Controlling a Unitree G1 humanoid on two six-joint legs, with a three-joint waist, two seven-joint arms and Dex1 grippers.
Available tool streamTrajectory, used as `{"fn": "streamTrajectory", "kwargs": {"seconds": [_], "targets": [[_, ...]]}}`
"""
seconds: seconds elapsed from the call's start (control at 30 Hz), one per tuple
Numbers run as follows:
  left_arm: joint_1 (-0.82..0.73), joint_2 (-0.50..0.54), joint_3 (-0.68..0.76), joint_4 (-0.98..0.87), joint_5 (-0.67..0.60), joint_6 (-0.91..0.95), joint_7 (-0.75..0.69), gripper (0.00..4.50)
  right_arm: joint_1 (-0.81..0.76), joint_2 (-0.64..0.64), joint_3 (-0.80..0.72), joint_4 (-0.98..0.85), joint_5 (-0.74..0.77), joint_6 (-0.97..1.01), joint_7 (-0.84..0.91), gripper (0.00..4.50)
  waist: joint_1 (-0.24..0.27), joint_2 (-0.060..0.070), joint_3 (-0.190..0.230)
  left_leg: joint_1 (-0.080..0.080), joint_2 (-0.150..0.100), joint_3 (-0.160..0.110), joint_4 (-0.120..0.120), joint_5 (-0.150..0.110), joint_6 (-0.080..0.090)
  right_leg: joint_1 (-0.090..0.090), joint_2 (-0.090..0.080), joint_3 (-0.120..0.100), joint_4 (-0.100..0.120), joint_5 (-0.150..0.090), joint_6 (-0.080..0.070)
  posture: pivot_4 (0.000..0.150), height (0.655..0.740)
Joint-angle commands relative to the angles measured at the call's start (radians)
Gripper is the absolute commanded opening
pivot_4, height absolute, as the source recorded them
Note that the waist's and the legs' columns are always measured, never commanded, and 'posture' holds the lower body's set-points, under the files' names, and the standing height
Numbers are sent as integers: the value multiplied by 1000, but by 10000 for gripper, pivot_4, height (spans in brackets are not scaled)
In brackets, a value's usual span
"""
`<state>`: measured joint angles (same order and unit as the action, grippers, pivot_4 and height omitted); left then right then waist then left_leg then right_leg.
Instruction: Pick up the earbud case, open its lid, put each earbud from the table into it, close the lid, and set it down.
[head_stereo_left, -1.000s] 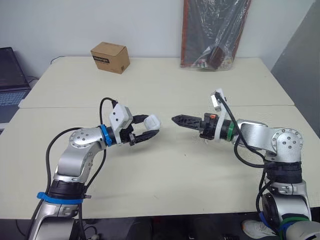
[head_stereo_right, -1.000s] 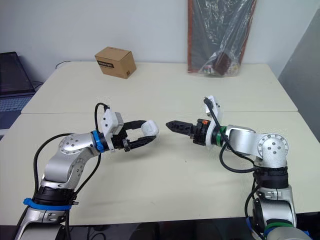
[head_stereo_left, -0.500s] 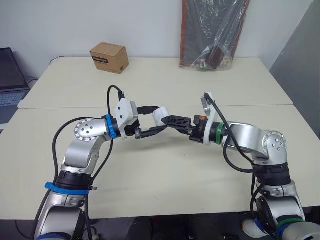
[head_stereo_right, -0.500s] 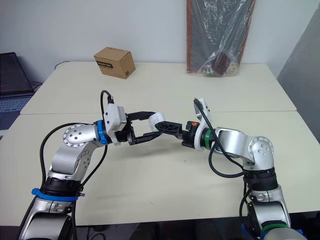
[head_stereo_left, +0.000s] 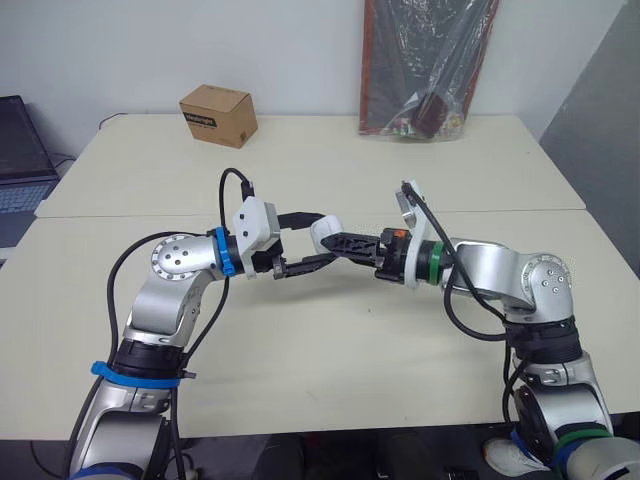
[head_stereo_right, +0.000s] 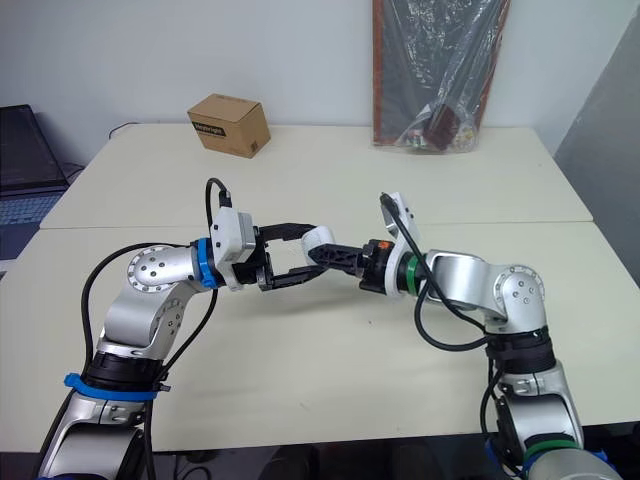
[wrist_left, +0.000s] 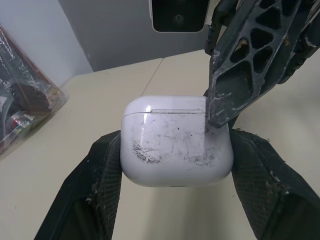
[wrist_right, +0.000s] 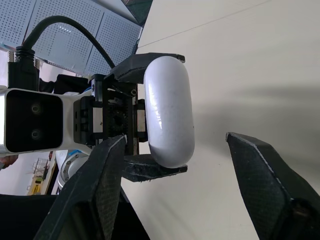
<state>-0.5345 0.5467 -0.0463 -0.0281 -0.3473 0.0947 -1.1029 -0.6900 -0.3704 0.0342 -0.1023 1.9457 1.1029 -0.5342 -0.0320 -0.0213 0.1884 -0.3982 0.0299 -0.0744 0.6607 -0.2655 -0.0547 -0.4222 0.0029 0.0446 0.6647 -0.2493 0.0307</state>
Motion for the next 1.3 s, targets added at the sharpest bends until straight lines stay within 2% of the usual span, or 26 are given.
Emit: {"fn": "streamTrajectory", "kwargs": {"seconds": [0.03,0.17,0.27,0.43,0.47,0.77,0.87,1.03,1.17,1.3], "targets": [[-14,1,-1,-43,-18,1,-4,27682,-31,-7,-2,-2,27,-4,20,32416,0,0,0,0,0,0,0,0,0,0,0,0,0,0,0,1500,7400],[-9,0,-6,-49,-20,6,-5,27682,-37,-12,0,5,27,-5,26,32416,0,0,0,0,0,0,0,0,0,0,0,0,0,0,0,1500,7400],[-9,1,-6,-45,-18,2,-7,27682,-39,-15,2,7,27,-8,25,25904,0,0,0,0,0,0,0,0,0,0,0,0,0,0,0,1500,7400],[-16,-2,-2,-37,-17,-1,1,27682,-38,-18,3,2,27,-7,32,8673,0,0,0,0,0,0,0,0,0,0,0,0,0,0,0,1500,7400],[-16,-1,-3,-35,-16,-3,1,27682,-39,-19,4,4,27,-7,34,7543,0,0,0,0,0,0,0,0,0,0,0,0,0,0,0,1500,7400],[-17,-1,-2,-27,-10,-6,8,27682,-45,-20,11,2,27,-1,51,7629,0,0,0,0,0,0,0,0,0,0,0,0,0,0,0,1500,7400],[-16,12,-11,-25,-41,69,-15,27682,-44,-23,14,-2,27,5,58,7629,0,0,0,0,0,0,0,0,0,0,0,0,0,0,0,1500,7400],[-28,23,-2,-28,-60,134,-20,43806,-51,-45,26,1,27,18,73,7629,0,0,0,0,0,0,0,0,0,0,0,0,0,0,0,1500,7400],[-41,69,34,2,-93,178,-61,44460,-86,-116,59,12,5,64,110,7629,0,0,0,0,0,0,0,0,0,0,0,0,0,0,0,1500,7400],[-76,170,38,40,-170,356,-154,44460,-159,-205,105,3,-207,160,300,7629,-1,1,1,0,1,0,0,0,0,-1,2,0,0,0,0,1500,7400]]}}
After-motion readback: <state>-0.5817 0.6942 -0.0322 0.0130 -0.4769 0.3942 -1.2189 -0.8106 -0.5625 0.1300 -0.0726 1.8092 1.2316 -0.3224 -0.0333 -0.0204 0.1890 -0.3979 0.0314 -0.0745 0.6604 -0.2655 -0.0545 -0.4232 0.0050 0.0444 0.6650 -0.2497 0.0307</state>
